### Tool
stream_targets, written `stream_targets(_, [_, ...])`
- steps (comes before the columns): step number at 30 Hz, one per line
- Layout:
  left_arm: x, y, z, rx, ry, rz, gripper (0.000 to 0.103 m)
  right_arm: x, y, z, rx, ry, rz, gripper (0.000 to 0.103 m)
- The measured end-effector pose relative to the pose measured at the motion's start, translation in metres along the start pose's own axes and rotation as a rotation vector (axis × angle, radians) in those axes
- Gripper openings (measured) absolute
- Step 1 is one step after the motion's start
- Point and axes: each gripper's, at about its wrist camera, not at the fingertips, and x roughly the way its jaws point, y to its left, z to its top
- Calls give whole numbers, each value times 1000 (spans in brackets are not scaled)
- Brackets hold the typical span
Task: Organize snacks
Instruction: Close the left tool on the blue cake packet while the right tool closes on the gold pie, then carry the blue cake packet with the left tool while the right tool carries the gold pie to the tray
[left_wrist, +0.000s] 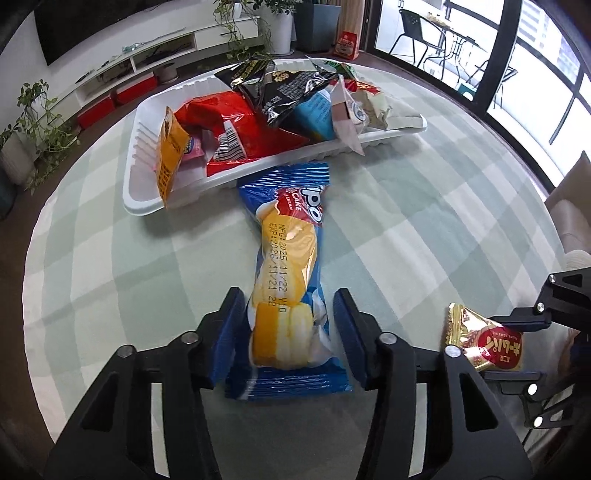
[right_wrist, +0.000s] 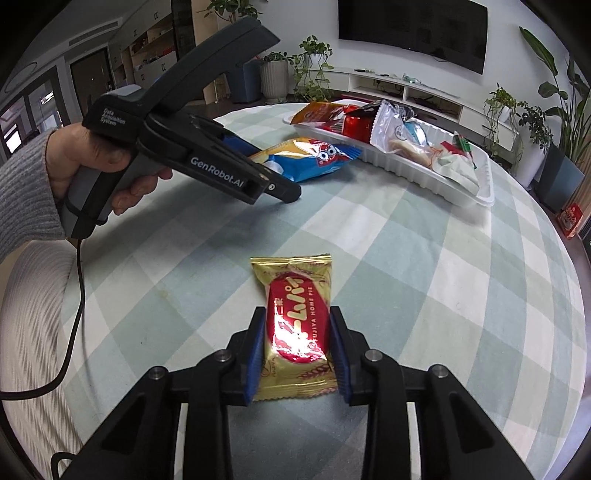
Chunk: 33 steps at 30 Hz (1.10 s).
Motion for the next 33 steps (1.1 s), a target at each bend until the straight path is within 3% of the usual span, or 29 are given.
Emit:
stream_targets(7, [-2, -10, -2, -13, -12, -27, 35, -1, -7, 0, 39, -1, 27, 35])
stream_targets(18, [-14, -13, -17, -64, -21, -98, 34, -5, -16, 1, 75, -14, 46, 35])
stream_targets(33, [-40, -10, -30, -108, -61, -137, 33, -14, -32, 5, 160, -43, 97, 35])
